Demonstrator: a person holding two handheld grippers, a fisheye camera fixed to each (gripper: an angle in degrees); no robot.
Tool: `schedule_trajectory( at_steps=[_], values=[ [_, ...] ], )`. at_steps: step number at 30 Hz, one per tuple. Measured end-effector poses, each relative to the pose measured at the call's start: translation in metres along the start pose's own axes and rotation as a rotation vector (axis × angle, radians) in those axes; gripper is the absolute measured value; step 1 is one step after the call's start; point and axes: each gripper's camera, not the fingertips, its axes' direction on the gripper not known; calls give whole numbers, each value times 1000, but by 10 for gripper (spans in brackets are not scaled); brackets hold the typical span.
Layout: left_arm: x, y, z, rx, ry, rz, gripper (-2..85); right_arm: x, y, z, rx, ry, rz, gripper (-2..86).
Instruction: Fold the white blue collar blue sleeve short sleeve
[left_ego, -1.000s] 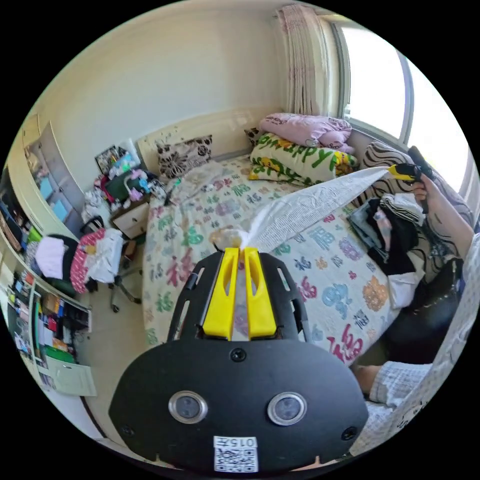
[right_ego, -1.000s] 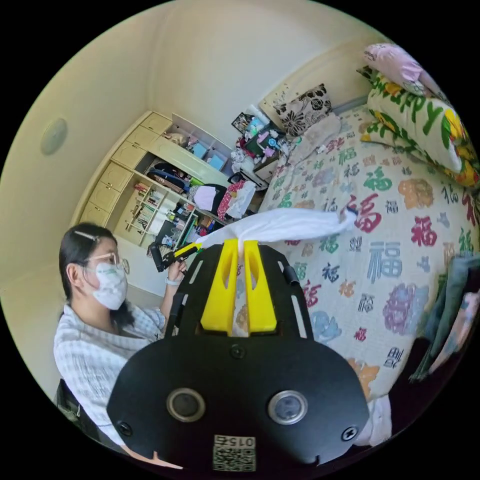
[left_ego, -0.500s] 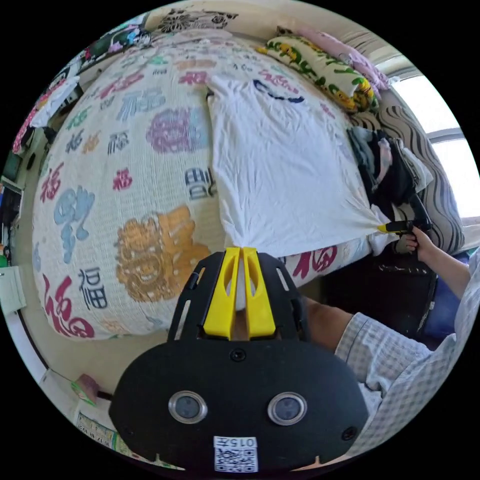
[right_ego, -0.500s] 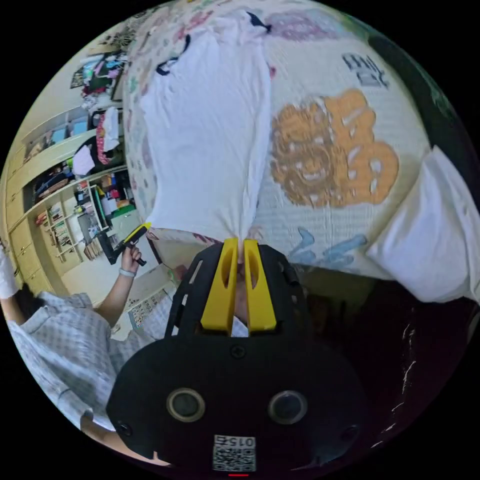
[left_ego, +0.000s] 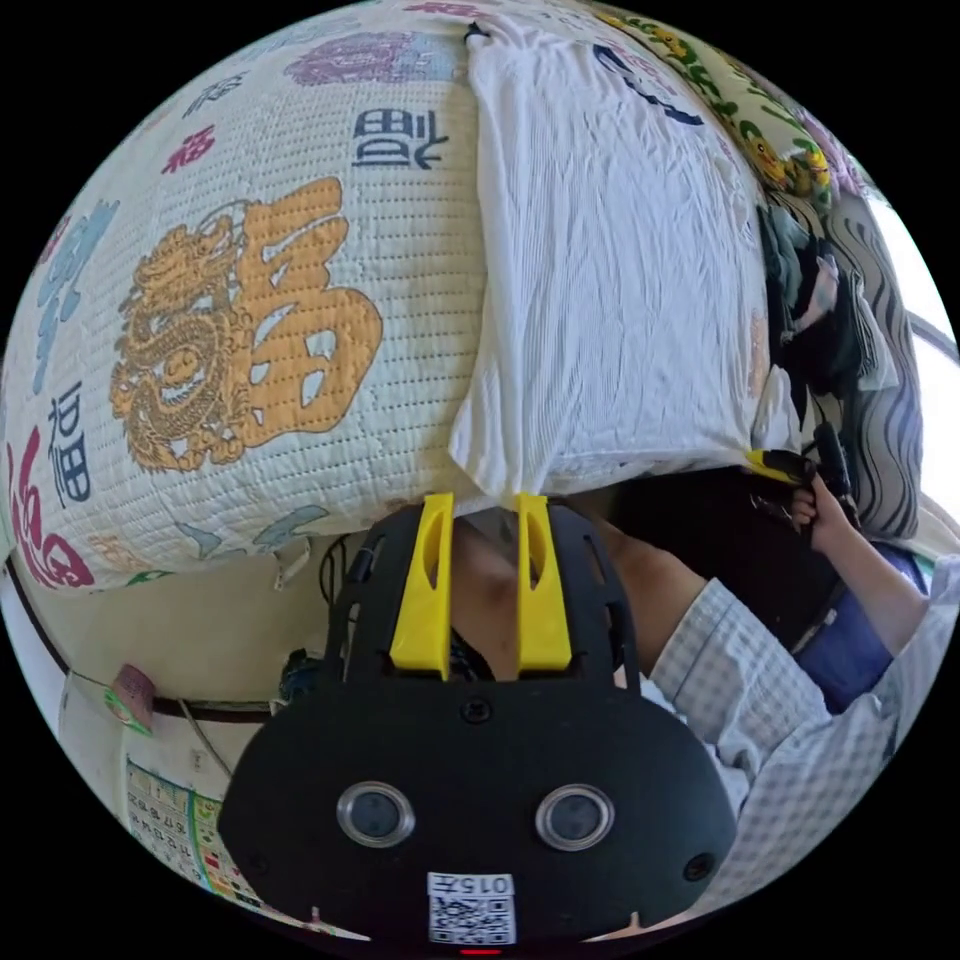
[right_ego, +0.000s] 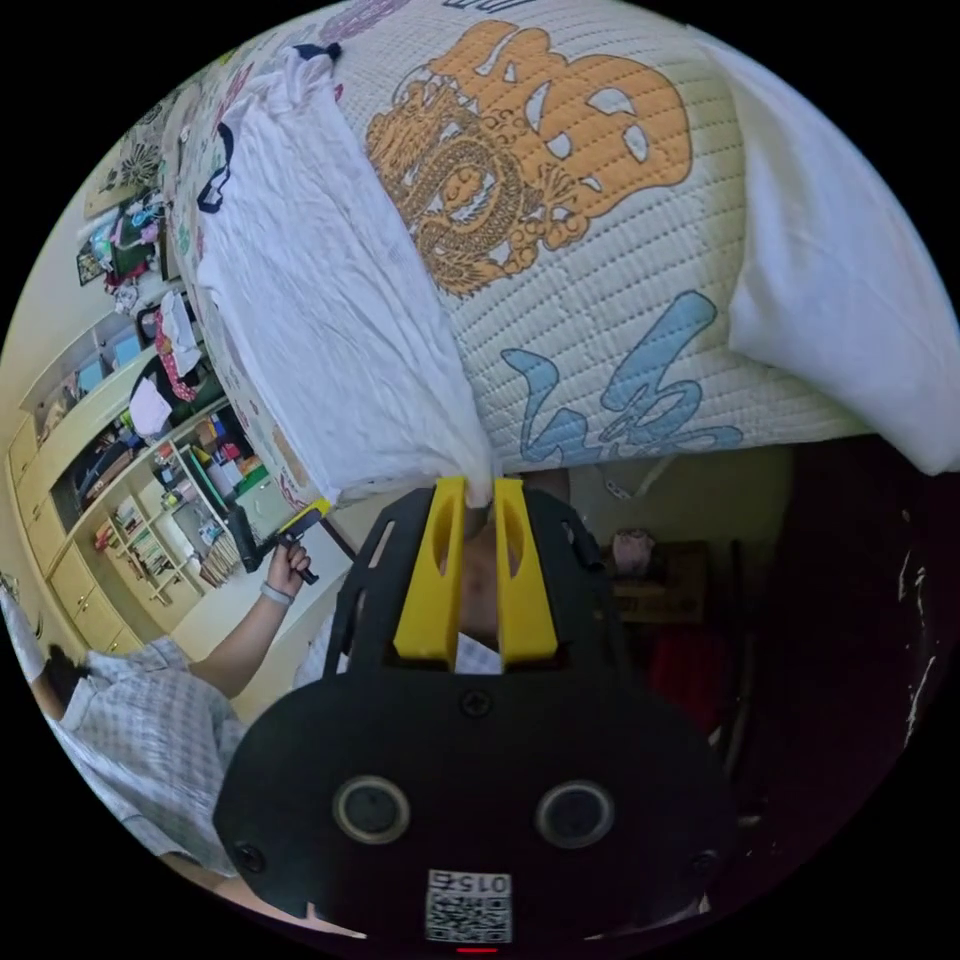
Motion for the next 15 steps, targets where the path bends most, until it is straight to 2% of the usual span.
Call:
schedule_trajectory(
  at_steps=[3,6,8,12,15],
  values=[
    [-9,3,-16,-113,100,93,119,2,-7,3,-53,101,13,59],
    [-22,9,-33,-270,98,141,120,4,-8,-1,-73,184,41,57],
    [-32,2,-63,-231,64,117,117,-18,-17,-17,-10,202,-5,57],
    [-47,-62,-162,136,54,54,111,-109,-63,-30,58,258,-264,63],
    [-57,-126,-213,418,149,-13,103,-212,-126,-22,62,241,-530,72]
  ],
)
